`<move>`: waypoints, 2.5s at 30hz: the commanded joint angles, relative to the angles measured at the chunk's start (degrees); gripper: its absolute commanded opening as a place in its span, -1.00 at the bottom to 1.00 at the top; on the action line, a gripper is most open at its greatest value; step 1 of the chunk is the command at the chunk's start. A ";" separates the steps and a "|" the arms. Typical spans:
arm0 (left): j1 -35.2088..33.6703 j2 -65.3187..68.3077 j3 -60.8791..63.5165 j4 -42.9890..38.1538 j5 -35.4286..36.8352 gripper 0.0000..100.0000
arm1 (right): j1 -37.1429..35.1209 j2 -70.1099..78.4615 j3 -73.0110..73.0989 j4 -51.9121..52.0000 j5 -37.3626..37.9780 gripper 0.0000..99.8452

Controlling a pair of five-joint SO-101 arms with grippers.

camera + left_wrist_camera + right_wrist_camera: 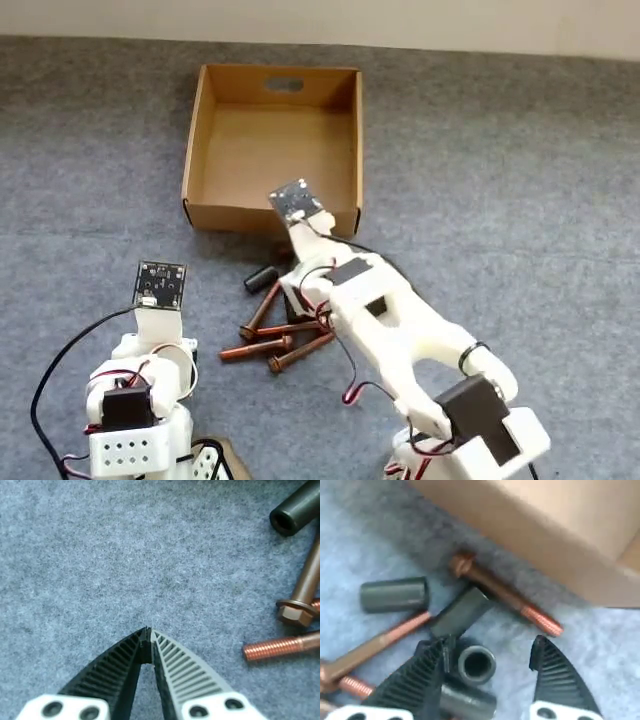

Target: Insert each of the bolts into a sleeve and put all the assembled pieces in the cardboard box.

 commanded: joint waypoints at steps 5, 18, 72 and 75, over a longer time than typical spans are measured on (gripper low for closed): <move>-0.48 -0.40 0.84 0.26 -0.35 -0.98 | 3.21 0.13 -1.36 -1.01 0.00 -0.99; -0.48 -0.40 0.84 0.26 -0.35 -0.98 | 9.71 -12.70 1.63 7.60 2.73 -0.99; -0.48 -0.40 0.84 0.26 -0.35 -0.98 | 9.80 -3.47 -14.11 28.18 36.22 -0.64; -0.48 -0.40 0.84 0.26 -0.35 -0.98 | 9.80 -4.00 -13.93 29.85 36.31 -0.64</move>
